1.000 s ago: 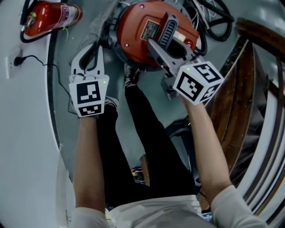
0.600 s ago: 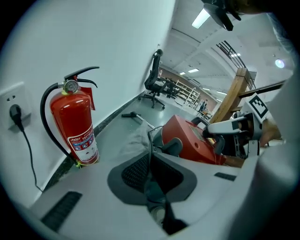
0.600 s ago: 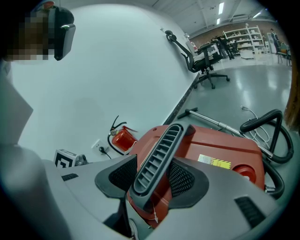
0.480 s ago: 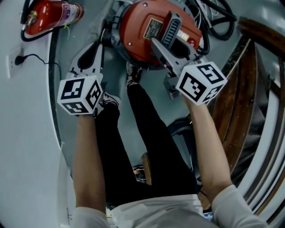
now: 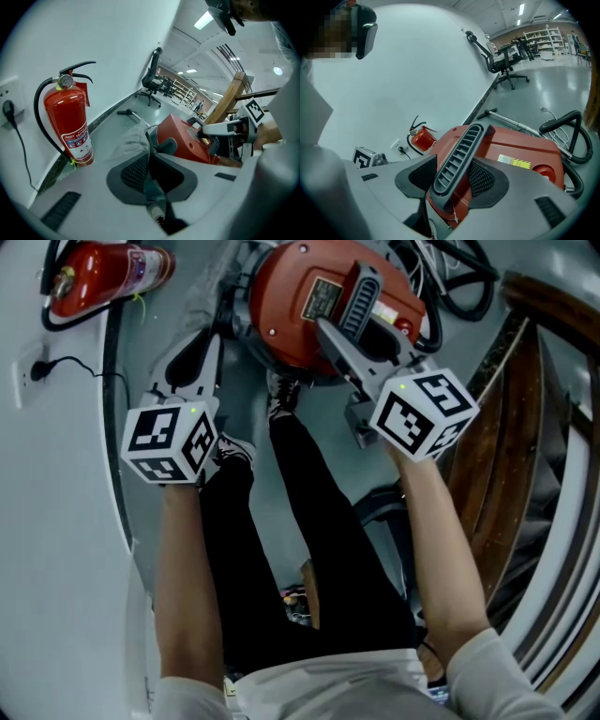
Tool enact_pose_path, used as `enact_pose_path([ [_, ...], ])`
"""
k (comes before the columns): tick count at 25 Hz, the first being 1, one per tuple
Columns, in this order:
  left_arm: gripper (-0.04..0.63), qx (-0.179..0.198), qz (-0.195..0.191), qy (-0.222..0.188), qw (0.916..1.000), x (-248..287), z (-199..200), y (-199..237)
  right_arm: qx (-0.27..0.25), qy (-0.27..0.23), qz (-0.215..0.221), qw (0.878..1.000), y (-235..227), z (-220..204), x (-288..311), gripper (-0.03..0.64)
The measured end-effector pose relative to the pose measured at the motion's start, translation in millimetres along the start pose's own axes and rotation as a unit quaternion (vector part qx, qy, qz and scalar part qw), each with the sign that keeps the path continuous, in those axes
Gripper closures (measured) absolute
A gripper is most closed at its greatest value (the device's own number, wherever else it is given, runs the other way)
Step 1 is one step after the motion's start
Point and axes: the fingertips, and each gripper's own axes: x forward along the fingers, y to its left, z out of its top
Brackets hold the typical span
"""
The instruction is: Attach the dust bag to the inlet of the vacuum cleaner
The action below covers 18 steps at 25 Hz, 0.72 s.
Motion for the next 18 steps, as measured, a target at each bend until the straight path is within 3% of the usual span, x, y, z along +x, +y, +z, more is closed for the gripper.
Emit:
enact_pose_path([
  [4,0.552,0.057,0.018,0.023,0.9979,3.0,-1.1,-2.9,0.0,-0.002,-0.004,1.0,-0.8,0.6,0.2,0.422],
  [9,0.519,0.101,0.038,0.03,0.9937,1.4,-1.2,-4.5,0.001,-0.004,-0.003,1.0,-0.9,0.5,3.6,0.422],
  [11,0.489,0.116,0.028,0.036,0.9922,-1.3,-2.5,-9.2,0.003,0.0,0.003,1.0,-1.0,-0.4,2.9,0.422],
  [18,0.488,0.148,-0.012,0.059,0.9872,-17.9,0.4,-17.5,0.016,0.008,-0.014,1.0,-4.4,-3.3,0.1,0.422],
])
